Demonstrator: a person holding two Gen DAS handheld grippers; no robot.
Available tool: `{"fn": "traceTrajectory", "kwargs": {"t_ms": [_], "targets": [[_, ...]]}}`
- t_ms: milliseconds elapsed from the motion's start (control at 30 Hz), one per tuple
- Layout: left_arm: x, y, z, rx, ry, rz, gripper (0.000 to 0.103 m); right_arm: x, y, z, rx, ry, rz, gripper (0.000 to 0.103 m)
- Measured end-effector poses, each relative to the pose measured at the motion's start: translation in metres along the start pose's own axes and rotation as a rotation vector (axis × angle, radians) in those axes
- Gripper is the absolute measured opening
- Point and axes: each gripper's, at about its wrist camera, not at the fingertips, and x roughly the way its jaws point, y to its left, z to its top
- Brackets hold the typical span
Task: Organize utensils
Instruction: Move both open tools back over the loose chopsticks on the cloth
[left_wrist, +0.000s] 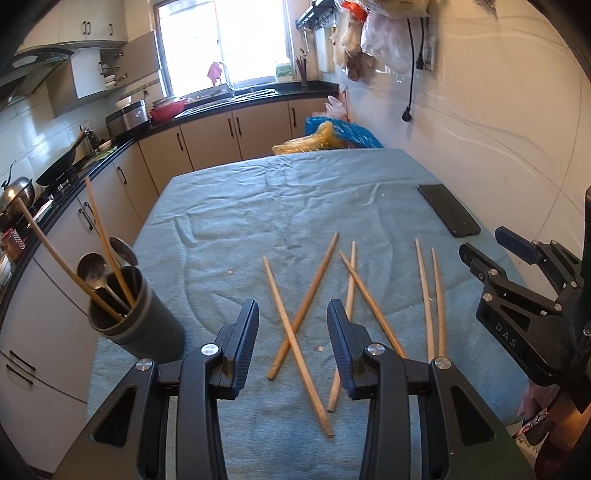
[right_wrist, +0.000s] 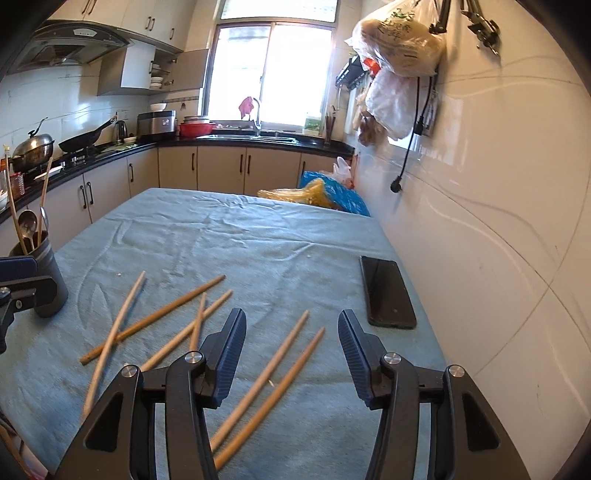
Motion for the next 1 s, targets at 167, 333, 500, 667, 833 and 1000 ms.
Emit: {"fn": "traceTrajectory", "kwargs": {"t_ms": [167, 333, 500, 667, 833, 1000], "targets": [[0.006, -0.01, -0.001, 0.019, 0.017, 0.0, 0.037, -0.001, -0.008, -0.006, 0.015, 0.002, -0.007, 0.056], [0.012, -0.016, -0.003, 0.031, 0.027, 0.021, 0.037, 0.0, -0.012, -0.01, 0.028, 0.011, -0.003, 0.057], [0.017, -0.019, -0.006, 0.042, 0.029, 0.043, 0.037, 0.004, -0.019, -0.015, 0.048, 0.03, 0.011, 0.057], [0.019, -0.021, -0.007, 0.059, 0.019, 0.062, 0.038, 0.012, -0.027, -0.017, 0.084, 0.064, 0.028, 0.057], [0.021, -0.017, -0.008, 0.069, 0.003, 0.089, 0.039, 0.024, -0.037, -0.018, 0.146, 0.114, 0.066, 0.057], [0.025, -0.008, -0.009, 0.065, -0.002, 0.108, 0.039, 0.03, -0.039, -0.018, 0.159, 0.131, 0.061, 0.057]]}}
